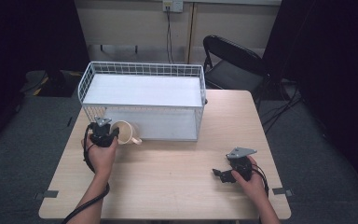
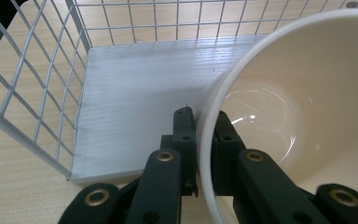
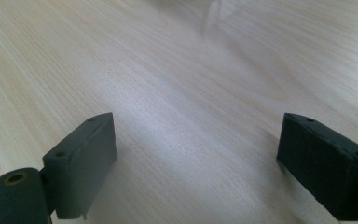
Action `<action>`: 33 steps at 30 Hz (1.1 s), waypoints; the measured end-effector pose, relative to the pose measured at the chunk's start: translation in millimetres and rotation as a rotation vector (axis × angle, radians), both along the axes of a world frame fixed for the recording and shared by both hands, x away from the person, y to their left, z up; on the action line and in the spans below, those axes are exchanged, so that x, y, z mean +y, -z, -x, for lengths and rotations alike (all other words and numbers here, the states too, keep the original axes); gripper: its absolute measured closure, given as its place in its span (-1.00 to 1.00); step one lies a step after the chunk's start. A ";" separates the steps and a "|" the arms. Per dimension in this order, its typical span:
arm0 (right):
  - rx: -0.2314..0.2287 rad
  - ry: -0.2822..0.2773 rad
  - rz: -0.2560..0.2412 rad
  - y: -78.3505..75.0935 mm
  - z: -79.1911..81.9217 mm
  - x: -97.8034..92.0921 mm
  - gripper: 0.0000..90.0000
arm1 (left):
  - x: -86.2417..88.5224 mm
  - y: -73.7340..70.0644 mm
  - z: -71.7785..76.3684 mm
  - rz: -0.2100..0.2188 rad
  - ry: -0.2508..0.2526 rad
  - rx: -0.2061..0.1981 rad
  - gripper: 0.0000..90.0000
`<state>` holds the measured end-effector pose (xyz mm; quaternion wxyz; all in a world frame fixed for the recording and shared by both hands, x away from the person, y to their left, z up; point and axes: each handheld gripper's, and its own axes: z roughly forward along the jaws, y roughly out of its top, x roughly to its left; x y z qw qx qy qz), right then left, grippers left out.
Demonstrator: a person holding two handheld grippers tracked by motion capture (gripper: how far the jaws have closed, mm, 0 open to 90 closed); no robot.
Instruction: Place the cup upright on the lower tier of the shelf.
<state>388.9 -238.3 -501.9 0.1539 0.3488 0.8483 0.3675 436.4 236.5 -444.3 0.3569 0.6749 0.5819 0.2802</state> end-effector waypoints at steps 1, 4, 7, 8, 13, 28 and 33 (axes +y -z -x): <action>0.001 0.000 0.000 0.0 0.0 0.0 -0.76 | -0.5 0.1 -0.3 -0.003 -0.004 -0.004 0.86; 0.001 0.000 0.000 0.0 0.0 0.0 -0.76 | -2.1 0.4 -1.7 -0.006 -0.010 -0.006 0.86; 0.001 0.000 0.000 0.0 0.0 0.0 -0.76 | -3.7 0.7 -2.7 -0.013 -0.014 -0.008 0.86; 0.001 0.000 0.000 0.0 0.0 0.0 -0.76 | -3.7 0.7 -2.7 -0.013 -0.014 -0.008 0.86; 0.001 0.000 0.000 0.0 0.0 0.0 -0.76 | -5.9 1.5 -5.3 -0.022 -0.029 -0.016 0.86; 0.001 0.000 0.000 0.0 0.1 0.0 -0.76 | -2.9 6.7 -11.2 -0.009 -0.080 -0.017 0.85; 0.001 0.000 -0.001 0.0 0.1 0.0 -0.76 | -2.2 6.0 -12.5 -0.023 -0.094 -0.026 0.86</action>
